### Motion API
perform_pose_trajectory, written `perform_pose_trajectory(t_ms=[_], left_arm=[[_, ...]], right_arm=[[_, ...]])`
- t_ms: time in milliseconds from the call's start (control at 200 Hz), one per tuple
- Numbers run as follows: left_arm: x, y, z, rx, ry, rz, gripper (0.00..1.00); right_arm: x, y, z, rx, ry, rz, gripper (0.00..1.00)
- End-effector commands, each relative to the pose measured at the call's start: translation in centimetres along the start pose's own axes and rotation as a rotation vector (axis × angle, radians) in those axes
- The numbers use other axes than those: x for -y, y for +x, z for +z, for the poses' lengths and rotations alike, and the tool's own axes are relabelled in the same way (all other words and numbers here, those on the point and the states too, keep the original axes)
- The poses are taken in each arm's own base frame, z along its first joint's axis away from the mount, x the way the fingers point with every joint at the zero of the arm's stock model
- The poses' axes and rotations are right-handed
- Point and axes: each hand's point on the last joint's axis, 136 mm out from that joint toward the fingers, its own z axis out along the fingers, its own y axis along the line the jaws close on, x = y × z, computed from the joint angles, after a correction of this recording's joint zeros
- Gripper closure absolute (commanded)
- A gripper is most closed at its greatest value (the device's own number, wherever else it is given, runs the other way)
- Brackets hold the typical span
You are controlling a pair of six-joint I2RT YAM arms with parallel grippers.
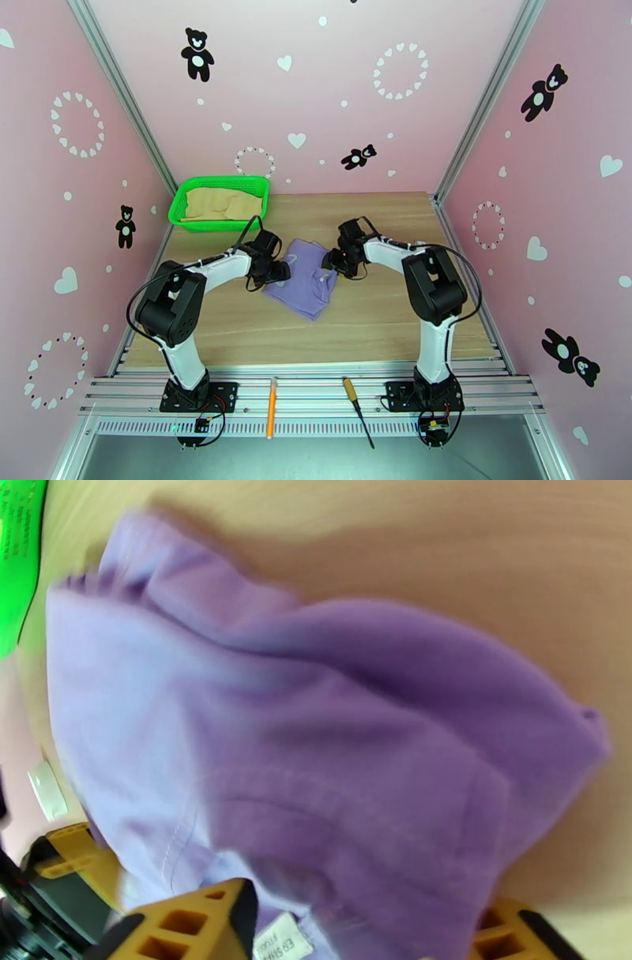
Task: Fold and stack the mixed laundry pile
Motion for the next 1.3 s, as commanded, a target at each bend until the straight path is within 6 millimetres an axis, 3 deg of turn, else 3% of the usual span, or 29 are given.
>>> perform_pose_trajectory(t_ms=[0,130,215,405,540,696,826,951,1051,1151,1296], left_arm=[[-1.6,3.6,1.6,-0.08,-0.027,-0.011,0.3],[-0.3,6.2,1.0,-0.096,-0.011,-0.006,0.3],[1.5,7.7,0.4,-0.099,0.012,0.006,0.3],[6.4,10.6,0.1,-0.112,0.079,0.039,0.3],[8.9,10.9,-0.5,-0.097,0.132,0.046,0.3],[12.5,10.7,-1.5,-0.111,0.221,0.087,0.3],[15.6,10.8,-0.9,-0.132,0.256,0.134,0.3],[18.8,10.5,0.3,-0.146,0.299,0.151,0.3],[21.2,10.1,0.9,-0.158,0.333,0.166,0.3],[23.2,10.1,0.8,-0.175,0.357,0.199,0.23],[24.3,10.2,-1.8,-0.16,0.365,0.269,0.11]], right_arm=[[-0.2,-2.7,3.0,0.014,0.025,-0.063,0.61],[-1.5,-5.8,4.1,-0.025,0.04,-0.177,0.64],[-2.4,-7.8,4.8,-0.047,0.033,-0.268,0.61],[-3.4,-11.6,4.8,-0.019,-0.014,-0.329,0.34],[-3.2,-13.2,1.2,0.04,-0.007,-0.301,0.22],[-3.0,-14.0,-7.2,0.192,0.086,-0.321,0.07],[-1.5,-11.9,-14.2,0.291,0.151,-0.266,0.04],[0.9,-7.6,-18.1,0.34,0.209,-0.224,0.01],[3.3,-3.5,-18.8,0.333,0.221,-0.181,0.01],[5.8,0.4,-17.8,0.299,0.22,-0.129,0.01],[7.8,3.9,-15.9,0.274,0.172,-0.057,0.03]])
